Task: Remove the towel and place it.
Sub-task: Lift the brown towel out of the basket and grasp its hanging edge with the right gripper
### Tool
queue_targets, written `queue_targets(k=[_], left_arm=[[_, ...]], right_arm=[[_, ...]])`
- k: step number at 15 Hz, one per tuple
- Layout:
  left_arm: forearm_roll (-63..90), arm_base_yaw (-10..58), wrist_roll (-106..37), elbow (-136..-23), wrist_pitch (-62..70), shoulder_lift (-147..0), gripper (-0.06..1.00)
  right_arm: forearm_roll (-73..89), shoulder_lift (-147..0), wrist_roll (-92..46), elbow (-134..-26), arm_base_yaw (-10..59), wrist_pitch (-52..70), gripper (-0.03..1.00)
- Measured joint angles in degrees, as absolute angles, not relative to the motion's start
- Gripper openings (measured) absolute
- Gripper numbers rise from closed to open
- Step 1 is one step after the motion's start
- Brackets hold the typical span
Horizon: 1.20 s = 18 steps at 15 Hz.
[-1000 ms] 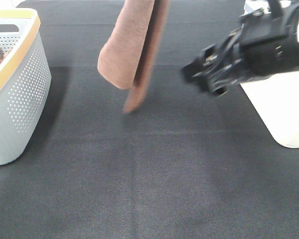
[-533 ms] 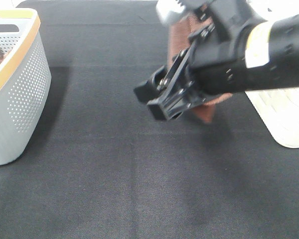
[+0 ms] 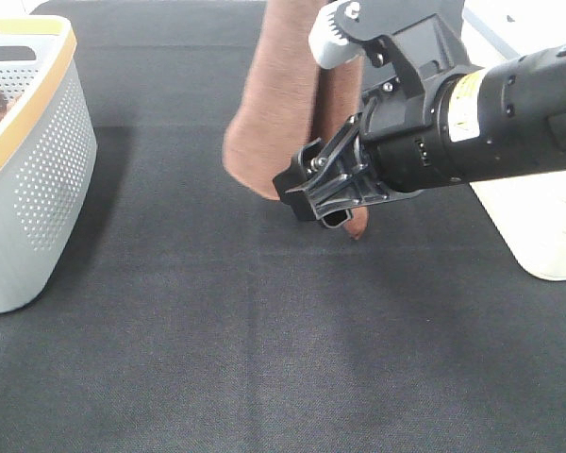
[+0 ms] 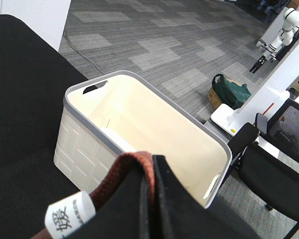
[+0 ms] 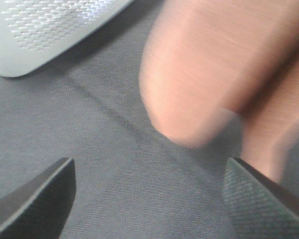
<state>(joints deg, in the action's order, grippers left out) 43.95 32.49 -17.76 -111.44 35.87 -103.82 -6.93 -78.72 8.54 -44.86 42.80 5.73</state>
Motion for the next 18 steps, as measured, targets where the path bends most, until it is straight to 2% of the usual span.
queue_targets(k=[7, 12, 18], left_arm=[[41.0, 32.5, -17.6, -111.4, 36.3, -103.8, 0.0], [45.4, 32.5, -17.6, -111.4, 37.9, -103.8, 0.0], [45.6, 32.5, -17.6, -111.4, 39.5, -103.8, 0.0]], right_arm=[[-3.4, -77.2, 8.6, -44.9, 42.8, 7.1, 0.76], [-3.4, -78.4, 8.5, -44.9, 42.8, -1.1, 0.76], [-3.3, -81.8, 8.7, -44.9, 42.8, -1.3, 0.79]])
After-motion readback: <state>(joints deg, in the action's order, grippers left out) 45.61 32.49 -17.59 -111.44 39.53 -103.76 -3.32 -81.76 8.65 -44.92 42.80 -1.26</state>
